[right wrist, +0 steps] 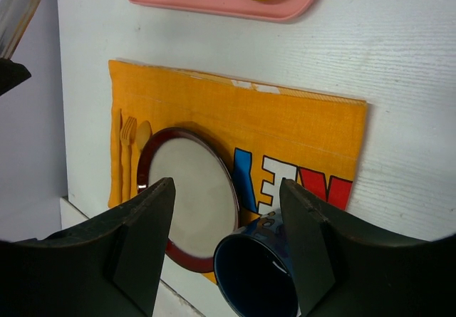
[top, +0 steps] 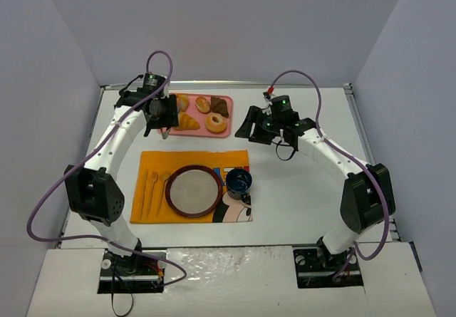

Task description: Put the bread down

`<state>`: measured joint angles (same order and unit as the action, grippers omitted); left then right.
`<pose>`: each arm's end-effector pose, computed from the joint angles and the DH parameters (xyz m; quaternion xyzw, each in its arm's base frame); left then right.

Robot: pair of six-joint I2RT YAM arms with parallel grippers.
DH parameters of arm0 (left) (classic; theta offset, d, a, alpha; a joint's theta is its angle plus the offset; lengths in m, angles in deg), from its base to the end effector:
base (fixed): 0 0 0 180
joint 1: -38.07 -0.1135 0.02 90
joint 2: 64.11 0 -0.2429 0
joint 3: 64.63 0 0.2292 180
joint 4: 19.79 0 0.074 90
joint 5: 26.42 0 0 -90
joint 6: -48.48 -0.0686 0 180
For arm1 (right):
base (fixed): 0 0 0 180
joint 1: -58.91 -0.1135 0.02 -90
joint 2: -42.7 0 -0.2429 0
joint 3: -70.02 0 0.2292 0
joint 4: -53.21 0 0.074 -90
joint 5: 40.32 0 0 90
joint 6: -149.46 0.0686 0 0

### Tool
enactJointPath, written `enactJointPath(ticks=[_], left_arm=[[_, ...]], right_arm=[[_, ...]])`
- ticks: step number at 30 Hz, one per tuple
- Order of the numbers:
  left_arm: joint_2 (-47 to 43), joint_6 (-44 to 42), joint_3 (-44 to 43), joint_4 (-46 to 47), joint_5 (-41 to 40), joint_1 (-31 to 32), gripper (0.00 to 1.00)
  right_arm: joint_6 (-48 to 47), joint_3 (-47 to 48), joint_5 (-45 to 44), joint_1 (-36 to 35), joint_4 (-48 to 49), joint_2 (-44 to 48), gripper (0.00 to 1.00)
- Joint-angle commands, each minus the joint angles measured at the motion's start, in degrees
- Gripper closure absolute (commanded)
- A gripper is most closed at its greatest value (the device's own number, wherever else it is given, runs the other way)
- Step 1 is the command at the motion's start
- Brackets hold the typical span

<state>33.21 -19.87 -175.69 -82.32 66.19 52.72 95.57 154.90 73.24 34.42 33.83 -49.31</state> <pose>0.3548 -0.0960 0.3016 -0.0491 0.9345 -0.1299 0.3277 0.3330 0.1818 0.2667 -0.0226 0.8391 0.4098 0.3571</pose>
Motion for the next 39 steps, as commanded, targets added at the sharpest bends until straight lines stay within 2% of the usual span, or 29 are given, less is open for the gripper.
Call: enactJointPath(ticks=[1,14,21,39], left_arm=[[1.55,-1.65,-7.56,-2.38,-2.08,1.74,0.52],[10.60,-2.31,-16.62,-4.86,-4.71,7.23,0.52],[18.25,-2.28,-26.91,-7.25,-5.54,9.03,0.52],[31.95,-2.31,-45.51,-11.18,-6.38,9.08,0.52]], right_arm=[[-1.26,-0.90,-2.25,-0.47,1.13,3.64,0.43],[-2.09,-0.80,-3.25,-0.47,-0.28,3.76,0.43],[-2.71,-2.30,-3.69,-0.49,-0.66,4.58,0.43],[-4.81,-5.80,-3.78,-0.47,-1.07,6.66,0.43]])
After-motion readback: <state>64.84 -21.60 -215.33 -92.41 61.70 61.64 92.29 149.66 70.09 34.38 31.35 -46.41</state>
